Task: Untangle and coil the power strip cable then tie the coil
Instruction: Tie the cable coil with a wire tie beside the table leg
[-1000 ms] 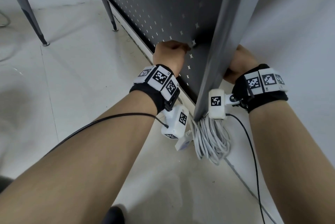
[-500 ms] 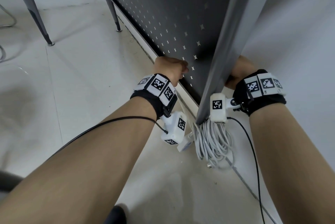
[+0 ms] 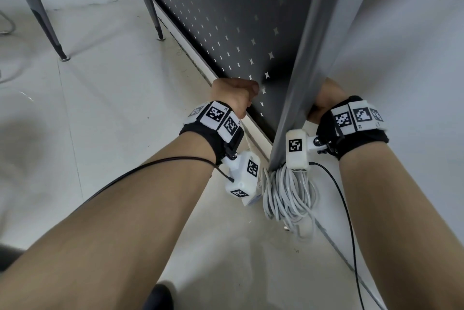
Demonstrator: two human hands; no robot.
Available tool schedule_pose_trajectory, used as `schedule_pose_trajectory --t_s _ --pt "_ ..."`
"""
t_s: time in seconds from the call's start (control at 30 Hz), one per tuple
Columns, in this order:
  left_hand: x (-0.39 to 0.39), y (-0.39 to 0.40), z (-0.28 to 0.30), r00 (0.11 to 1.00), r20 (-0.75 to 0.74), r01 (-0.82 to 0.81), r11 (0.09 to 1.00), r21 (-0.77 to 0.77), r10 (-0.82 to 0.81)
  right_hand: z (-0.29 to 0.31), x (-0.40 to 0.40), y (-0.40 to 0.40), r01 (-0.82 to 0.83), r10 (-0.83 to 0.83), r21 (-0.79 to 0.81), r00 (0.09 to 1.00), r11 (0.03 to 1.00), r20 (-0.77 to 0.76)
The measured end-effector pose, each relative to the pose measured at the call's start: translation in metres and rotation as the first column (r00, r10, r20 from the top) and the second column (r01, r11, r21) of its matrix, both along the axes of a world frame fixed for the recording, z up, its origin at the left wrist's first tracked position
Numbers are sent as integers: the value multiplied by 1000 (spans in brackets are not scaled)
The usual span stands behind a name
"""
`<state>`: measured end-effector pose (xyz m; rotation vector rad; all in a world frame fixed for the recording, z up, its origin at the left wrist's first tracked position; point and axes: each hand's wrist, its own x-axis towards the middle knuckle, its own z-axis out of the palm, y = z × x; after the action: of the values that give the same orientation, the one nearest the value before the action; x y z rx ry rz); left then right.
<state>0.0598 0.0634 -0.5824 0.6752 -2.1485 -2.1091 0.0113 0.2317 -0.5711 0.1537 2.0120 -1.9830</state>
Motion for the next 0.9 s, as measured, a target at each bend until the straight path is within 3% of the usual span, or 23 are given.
schedule_pose_trajectory --t_s 0.5,0.9 --pt "1 4 2 1000 26 4 998 65 -5 0 -3 2 -22 23 36 1000 999 -10" --pt "5 -1 -4 981 -194 25 971 237 22 -1 -2 -1 -60 59 -13 996 998 -64"
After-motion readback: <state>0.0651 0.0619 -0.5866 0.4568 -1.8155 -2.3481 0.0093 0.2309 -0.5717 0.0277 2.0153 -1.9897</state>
